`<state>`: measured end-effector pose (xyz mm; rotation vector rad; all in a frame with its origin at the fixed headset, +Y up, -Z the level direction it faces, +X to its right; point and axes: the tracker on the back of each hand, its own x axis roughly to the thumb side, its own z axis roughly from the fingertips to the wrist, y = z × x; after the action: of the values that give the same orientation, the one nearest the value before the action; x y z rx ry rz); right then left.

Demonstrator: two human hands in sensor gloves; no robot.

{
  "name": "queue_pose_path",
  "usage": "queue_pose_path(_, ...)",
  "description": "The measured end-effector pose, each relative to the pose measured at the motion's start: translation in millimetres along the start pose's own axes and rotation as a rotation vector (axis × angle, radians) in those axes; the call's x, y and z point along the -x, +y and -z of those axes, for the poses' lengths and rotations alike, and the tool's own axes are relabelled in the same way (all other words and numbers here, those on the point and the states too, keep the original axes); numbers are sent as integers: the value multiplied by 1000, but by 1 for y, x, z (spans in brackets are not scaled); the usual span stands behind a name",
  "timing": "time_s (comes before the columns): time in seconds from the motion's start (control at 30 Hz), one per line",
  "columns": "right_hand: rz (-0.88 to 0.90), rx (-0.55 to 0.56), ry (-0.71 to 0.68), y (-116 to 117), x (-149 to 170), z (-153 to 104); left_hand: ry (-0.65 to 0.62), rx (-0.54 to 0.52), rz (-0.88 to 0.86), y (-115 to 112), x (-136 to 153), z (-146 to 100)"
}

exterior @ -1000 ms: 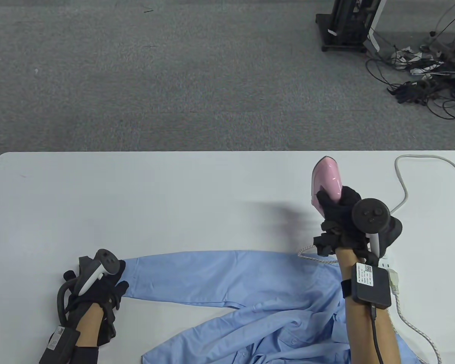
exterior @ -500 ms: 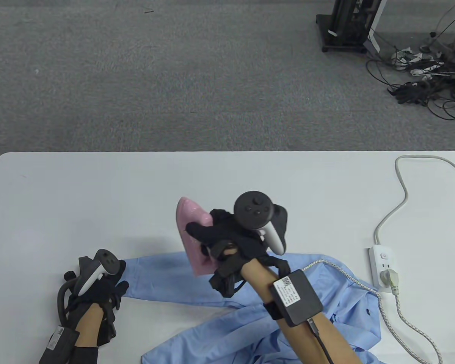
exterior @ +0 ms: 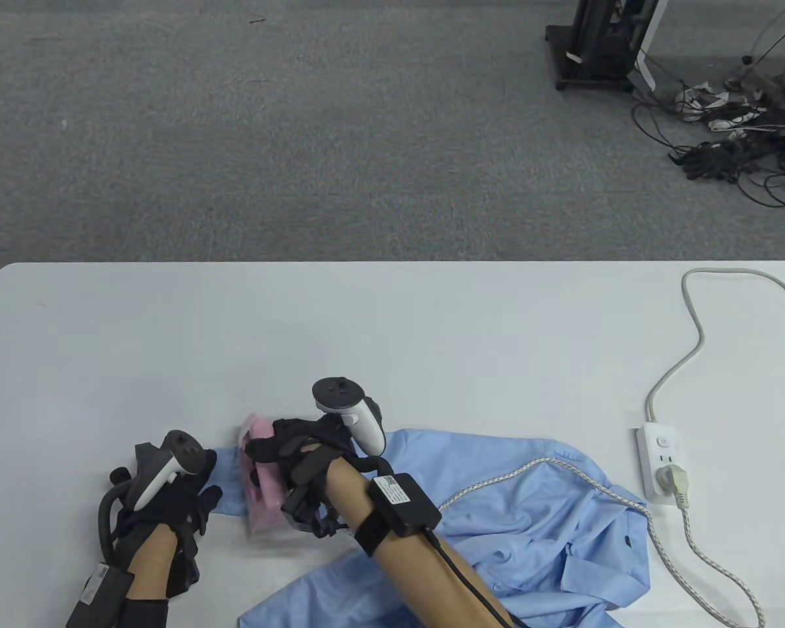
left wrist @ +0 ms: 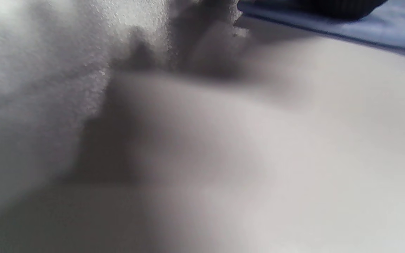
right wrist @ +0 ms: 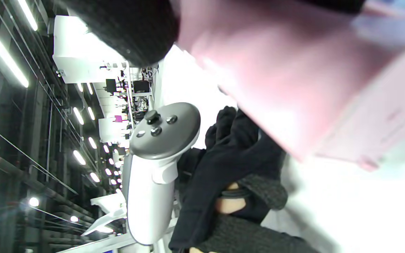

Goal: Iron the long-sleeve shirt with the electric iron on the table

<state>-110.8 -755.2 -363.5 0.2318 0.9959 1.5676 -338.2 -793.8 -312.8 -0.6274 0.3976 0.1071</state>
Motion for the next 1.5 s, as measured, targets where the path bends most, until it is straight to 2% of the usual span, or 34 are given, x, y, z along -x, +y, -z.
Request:
queue_pose_path(0.17,58,-35,-1,7,16,16,2,-10,10,0,-2,-1)
queue_pose_path(0.4,-66,149,67,3,13,12,23,-6,27,-1,-3,-2)
queue_pose_path(0.53,-76,256,84,-7,16,0,26,-50,93,-2,-14,-7)
queue_pose_path(0.67,-81,319,109,-24,21,-18,39,-42,164,-6,-22,-8)
queue_pose_path(1.1,15,636,78,-99,57,-96,55,-77,160,-2,-24,-10)
queue_pose_path(1.23,36,683,74,-120,67,-117,58,-76,160,-2,-24,-10)
queue_pose_path(1.33,68,682,66,-128,72,-131,59,-92,172,-2,-26,-11)
queue_pose_path(1.4,-1,738,74,-134,76,-143,64,-107,196,-2,-29,-12)
queue_pose_path(1.5,46,754,87,-145,83,-157,67,-113,203,-2,-30,-12)
